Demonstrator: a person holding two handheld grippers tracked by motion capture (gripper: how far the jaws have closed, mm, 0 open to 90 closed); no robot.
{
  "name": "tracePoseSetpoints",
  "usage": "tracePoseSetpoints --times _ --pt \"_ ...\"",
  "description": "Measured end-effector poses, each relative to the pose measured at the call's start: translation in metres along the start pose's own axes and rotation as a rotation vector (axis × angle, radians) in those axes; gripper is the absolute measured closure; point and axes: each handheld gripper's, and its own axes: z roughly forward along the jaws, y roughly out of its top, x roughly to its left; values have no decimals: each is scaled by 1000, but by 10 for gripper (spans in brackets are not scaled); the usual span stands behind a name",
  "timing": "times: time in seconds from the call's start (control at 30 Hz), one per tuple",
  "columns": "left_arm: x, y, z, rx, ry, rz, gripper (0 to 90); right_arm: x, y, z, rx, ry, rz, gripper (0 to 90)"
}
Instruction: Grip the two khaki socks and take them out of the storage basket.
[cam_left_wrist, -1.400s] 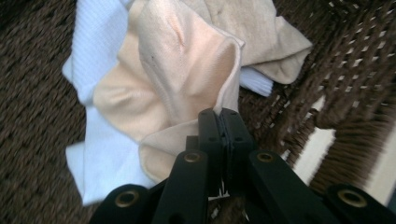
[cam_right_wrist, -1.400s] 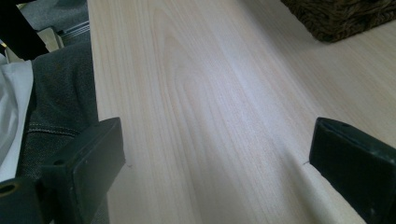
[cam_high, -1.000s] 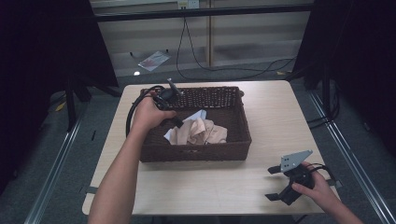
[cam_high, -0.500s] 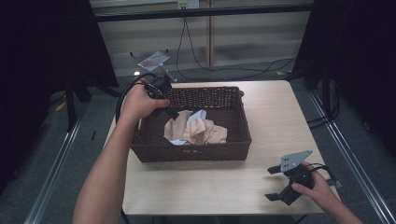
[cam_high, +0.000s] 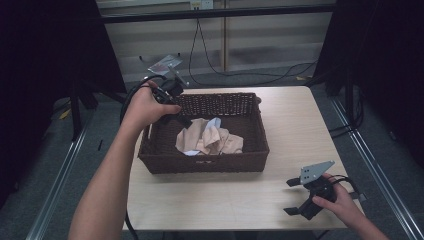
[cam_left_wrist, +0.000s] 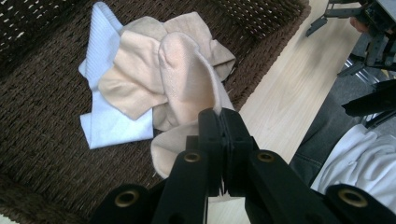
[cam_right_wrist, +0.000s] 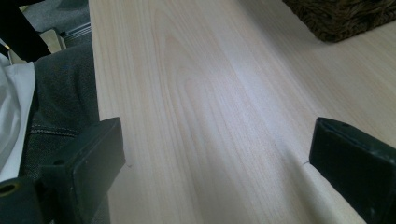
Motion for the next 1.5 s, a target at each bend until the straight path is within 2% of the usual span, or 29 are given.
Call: tracePoseSetpoints --times 0.1,0.23,0.4,0.53,0.63,0.67,0.77,1.07,1.3,1.33,1.37,1.5 --pt "-4 0 -3 19 -11 13 884 0 0 0 -3 2 2 31" --pt "-13 -1 -3 14 -20 26 884 0 0 0 -3 2 2 31" --pt "-24 0 -4 28 -35 75 884 0 0 0 -1 2 3 31" --pt "-30 0 -3 26 -44 81 883 0 0 0 -1 3 2 31" --pt "-36 -1 -1 32 -59 112 882 1 0 0 2 9 0 31" --pt "-38 -2 1 20 -60 108 883 1 0 0 3 10 -1 31" --pt "-41 -2 2 31 -72 130 882 1 0 1 6 12 2 31" --pt "-50 -7 7 35 -88 142 881 1 0 1 4 11 0 31" --pt "-55 -10 18 54 -100 155 879 2 0 1 8 15 6 31" --pt "-55 -10 21 60 -106 166 879 2 0 1 8 15 5 31" --pt "-56 -11 23 47 -110 163 879 2 0 1 7 15 5 31" --pt "-58 -11 27 57 -116 172 879 1 0 1 6 18 5 31"
